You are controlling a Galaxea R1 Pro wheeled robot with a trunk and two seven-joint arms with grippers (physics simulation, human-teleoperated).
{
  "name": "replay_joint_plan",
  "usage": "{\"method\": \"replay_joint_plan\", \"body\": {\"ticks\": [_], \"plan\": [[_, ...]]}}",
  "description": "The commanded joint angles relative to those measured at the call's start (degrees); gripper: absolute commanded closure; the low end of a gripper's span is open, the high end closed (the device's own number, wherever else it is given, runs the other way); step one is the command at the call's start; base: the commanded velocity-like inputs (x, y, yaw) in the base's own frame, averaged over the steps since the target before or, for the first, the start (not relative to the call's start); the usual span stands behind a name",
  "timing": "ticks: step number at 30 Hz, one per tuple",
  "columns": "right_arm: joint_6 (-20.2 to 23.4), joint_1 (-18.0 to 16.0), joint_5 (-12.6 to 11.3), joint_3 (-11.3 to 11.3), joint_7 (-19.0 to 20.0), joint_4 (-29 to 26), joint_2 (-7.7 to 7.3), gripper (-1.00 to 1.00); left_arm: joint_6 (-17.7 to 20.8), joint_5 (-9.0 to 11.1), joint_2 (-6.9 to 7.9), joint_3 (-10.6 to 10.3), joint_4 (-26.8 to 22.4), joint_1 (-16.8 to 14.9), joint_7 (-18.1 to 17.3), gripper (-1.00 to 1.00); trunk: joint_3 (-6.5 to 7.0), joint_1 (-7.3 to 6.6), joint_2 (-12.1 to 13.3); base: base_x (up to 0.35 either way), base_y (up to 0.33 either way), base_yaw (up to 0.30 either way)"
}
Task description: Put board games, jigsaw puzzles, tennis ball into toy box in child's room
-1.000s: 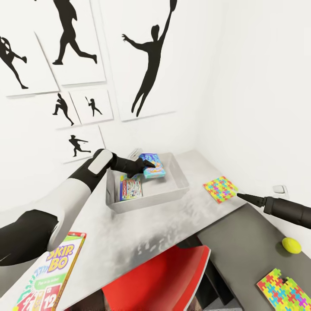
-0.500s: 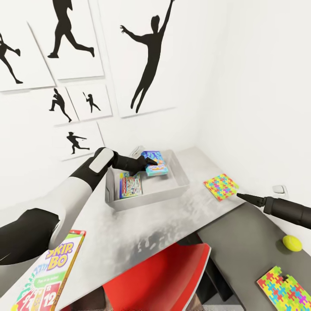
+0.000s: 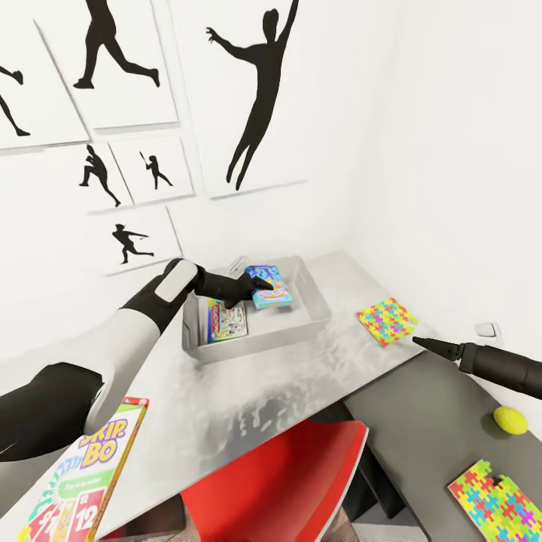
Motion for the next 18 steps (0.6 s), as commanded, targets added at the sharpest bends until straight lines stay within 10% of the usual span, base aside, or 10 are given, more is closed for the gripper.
{"method": "replay_joint_plan", "body": {"ticks": [1,18], "plan": [[0.2,-0.1,0.2,-0.1,0.3,0.0,-0.01,-1.0,0.1,0.2,0.06,-0.1,0.1,-0.1,-0.2,1.0,-0.2,0.03,-0.1,0.0,0.0,0.0],[0.2,-0.1,0.2,-0.1,0.3,0.0,-0.01,-1.0,0.1,0.2,0.35,-0.1,0.9,-0.8,-0.2,1.0,-1.79,0.03,-0.1,0.0,0.0,0.0]]}}
